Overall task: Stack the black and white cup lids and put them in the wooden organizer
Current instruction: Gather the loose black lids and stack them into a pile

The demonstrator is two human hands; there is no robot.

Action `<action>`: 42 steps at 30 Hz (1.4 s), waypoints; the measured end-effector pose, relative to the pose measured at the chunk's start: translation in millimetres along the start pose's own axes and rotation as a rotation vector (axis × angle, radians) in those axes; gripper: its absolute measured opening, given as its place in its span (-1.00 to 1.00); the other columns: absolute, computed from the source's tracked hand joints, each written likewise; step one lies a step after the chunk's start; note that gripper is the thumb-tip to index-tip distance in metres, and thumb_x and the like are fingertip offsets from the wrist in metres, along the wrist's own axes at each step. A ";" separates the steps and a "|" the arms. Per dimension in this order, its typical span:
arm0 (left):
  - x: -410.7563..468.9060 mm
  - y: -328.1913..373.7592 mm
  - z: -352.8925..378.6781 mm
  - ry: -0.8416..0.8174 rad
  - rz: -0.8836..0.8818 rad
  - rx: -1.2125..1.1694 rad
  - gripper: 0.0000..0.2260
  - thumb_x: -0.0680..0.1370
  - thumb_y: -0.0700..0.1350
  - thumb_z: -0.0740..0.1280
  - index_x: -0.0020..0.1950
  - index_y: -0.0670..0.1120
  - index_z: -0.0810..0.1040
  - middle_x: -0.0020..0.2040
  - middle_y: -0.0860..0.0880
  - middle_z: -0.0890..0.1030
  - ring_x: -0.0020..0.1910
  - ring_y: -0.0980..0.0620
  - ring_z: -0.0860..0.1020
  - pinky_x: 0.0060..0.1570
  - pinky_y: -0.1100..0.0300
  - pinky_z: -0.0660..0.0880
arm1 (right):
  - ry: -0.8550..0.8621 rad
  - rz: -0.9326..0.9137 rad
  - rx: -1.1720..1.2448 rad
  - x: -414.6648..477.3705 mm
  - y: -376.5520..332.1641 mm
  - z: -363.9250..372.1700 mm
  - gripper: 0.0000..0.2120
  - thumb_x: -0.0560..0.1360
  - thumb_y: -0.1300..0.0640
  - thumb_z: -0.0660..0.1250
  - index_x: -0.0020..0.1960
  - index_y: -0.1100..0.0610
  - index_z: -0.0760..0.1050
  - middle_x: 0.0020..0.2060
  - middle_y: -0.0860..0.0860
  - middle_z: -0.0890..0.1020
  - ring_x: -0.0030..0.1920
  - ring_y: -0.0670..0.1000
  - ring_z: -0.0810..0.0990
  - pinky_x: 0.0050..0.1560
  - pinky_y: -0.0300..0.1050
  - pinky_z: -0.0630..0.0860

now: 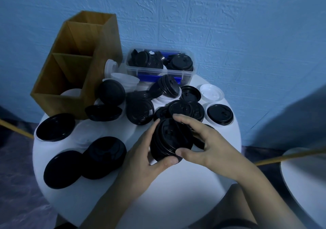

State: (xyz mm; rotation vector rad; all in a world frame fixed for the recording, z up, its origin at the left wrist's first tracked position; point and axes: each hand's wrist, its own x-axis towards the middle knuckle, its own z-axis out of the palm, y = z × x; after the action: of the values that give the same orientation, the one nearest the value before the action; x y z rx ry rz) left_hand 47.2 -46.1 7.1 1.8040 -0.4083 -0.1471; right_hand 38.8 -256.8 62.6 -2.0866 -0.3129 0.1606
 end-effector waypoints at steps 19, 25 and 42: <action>-0.6 1.9 1.1 -0.011 -0.036 -0.039 -0.16 0.41 -0.05 0.57 0.59 0.22 0.22 0.40 0.17 0.52 0.36 0.13 0.53 0.33 0.01 0.50 | -0.024 -0.050 -0.222 -0.1 -11.2 -2.8 -0.44 0.44 -0.08 0.45 0.42 -0.26 0.45 0.50 -0.33 0.31 0.47 -0.32 0.28 0.49 -0.09 0.33; -0.8 2.1 0.4 -0.009 -0.044 -0.027 -0.16 0.43 -0.17 0.59 0.58 0.23 0.24 0.38 0.14 0.55 0.35 0.10 0.54 0.31 0.03 0.52 | 0.081 -0.031 -0.325 3.0 -16.4 3.9 -0.44 0.41 -0.28 0.46 0.37 -0.26 0.45 0.41 -0.30 0.45 0.38 -0.31 0.40 0.39 -0.10 0.41; -2.2 9.7 -1.4 0.007 -0.045 -0.001 -0.30 0.40 -0.10 0.61 0.43 0.29 0.40 0.21 0.19 0.64 0.13 0.13 0.67 0.17 0.08 0.60 | 0.010 -0.019 -0.529 5.9 -28.4 8.3 -0.30 0.46 -0.17 0.46 0.55 -0.19 0.30 0.54 -0.28 0.27 0.47 -0.22 0.29 0.43 -0.24 0.32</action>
State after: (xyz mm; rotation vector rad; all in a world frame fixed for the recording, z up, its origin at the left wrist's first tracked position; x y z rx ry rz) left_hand 43.6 -46.2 16.5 1.8127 -0.3632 -0.1721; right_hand 38.0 -234.5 82.9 -2.6047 -0.4012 0.0582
